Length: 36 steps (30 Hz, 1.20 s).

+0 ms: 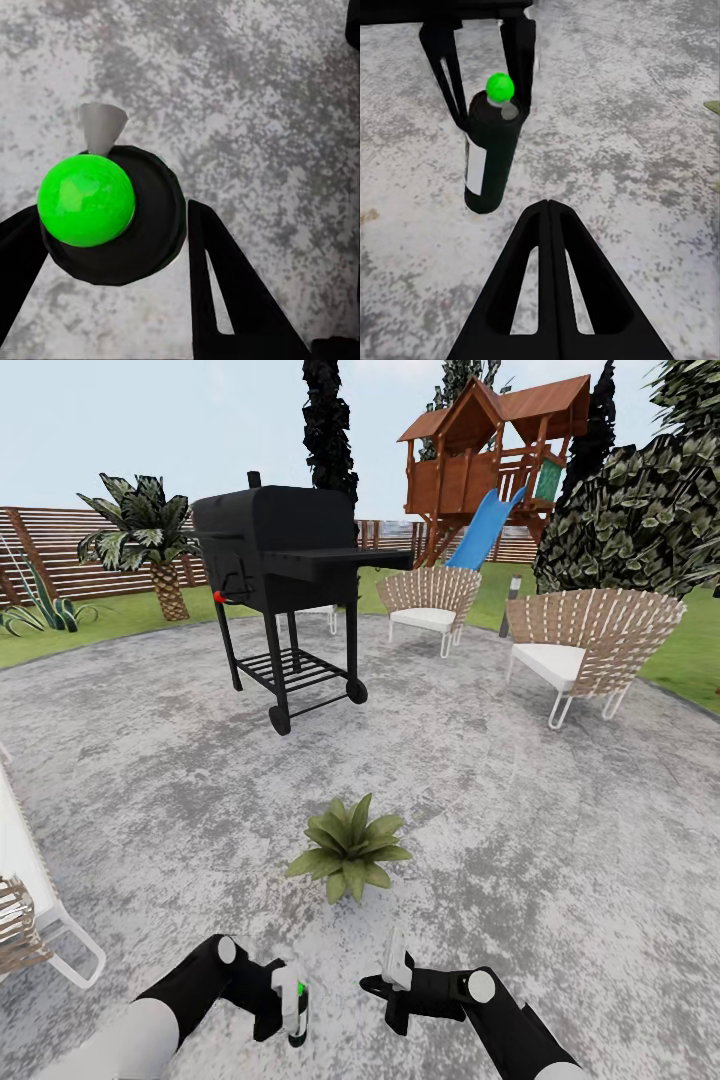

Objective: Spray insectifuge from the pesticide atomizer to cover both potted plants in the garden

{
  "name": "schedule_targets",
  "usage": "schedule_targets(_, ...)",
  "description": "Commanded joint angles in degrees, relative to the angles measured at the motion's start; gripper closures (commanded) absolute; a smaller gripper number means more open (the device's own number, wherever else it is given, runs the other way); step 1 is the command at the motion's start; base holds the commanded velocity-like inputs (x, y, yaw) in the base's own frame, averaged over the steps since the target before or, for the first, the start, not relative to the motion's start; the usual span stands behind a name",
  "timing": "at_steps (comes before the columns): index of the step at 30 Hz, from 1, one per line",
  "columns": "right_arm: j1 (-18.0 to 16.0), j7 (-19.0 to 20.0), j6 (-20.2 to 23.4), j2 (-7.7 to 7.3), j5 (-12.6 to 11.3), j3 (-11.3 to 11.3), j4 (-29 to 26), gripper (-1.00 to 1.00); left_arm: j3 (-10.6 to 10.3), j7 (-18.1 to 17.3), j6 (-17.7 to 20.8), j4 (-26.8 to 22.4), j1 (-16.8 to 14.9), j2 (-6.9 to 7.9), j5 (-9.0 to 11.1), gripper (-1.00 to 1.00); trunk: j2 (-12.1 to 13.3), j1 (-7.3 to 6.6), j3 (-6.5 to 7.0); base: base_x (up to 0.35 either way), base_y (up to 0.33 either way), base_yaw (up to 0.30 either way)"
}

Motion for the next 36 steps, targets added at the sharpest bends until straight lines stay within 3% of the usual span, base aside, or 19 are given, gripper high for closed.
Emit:
schedule_targets(1,0.0,0.0,-0.3,0.02,0.5,-0.1,-0.1,1.0,-0.1,0.0,-0.6,-0.1,0.0,0.72,-0.2,1.0,0.0,-0.01,-0.05,0.0,0.0,0.0)
schedule_targets(12,0.0,0.0,-0.3,0.0,0.5,-0.1,0.0,1.0,0.0,0.0,-1.1,-0.1,0.0,8.79,-0.1,1.0,0.0,-0.01,-0.05,0.0,0.0,0.0)
schedule_targets(16,0.0,0.0,-0.3,-0.06,0.6,-0.1,0.1,1.0,0.2,0.0,-1.1,-0.1,0.0,10.13,-0.1,1.0,0.0,-0.01,-0.05,0.0,0.0,0.0)
schedule_targets(17,0.0,-0.1,-0.3,-0.06,0.6,-0.1,0.0,-1.0,0.2,0.0,-1.1,-0.1,0.0,10.32,-0.1,1.0,0.0,-0.01,-0.05,0.0,0.0,0.0)
schedule_targets(22,0.0,-0.9,-0.3,-0.35,0.8,-0.6,0.2,-1.0,0.6,0.8,-0.7,-0.1,0.0,10.77,0.4,1.0,0.0,-0.01,-0.05,0.0,0.0,0.0)
schedule_targets(25,0.0,-6.7,-0.3,-1.05,0.9,-1.9,0.3,-1.0,4.4,4.2,-0.6,0.2,0.1,10.61,1.4,1.0,0.0,-0.01,-0.05,0.0,0.0,0.0)
schedule_targets(29,0.1,-19.1,-0.4,-3.19,0.8,-6.9,5.4,-1.0,16.8,9.5,0.1,0.9,0.4,10.05,2.3,1.0,0.0,-0.01,-0.05,0.0,0.0,0.0)
schedule_targets(31,0.1,-22.2,-0.4,-4.21,0.8,-8.8,8.2,-1.0,20.5,11.0,2.6,0.9,0.3,9.89,2.3,1.0,0.0,-0.01,-0.05,0.0,0.0,0.0)
schedule_targets(34,0.2,-29.3,-0.4,-5.36,0.8,-13.7,12.9,-1.0,24.1,14.2,10.4,0.6,0.1,9.65,2.6,1.0,0.0,-0.01,-0.05,0.0,0.0,0.0)
schedule_targets(36,0.3,-37.2,-0.5,-5.62,0.8,-16.9,17.0,-1.0,24.9,15.4,13.6,0.3,-0.1,9.07,4.7,1.0,0.0,-0.01,-0.05,0.0,0.0,0.0)
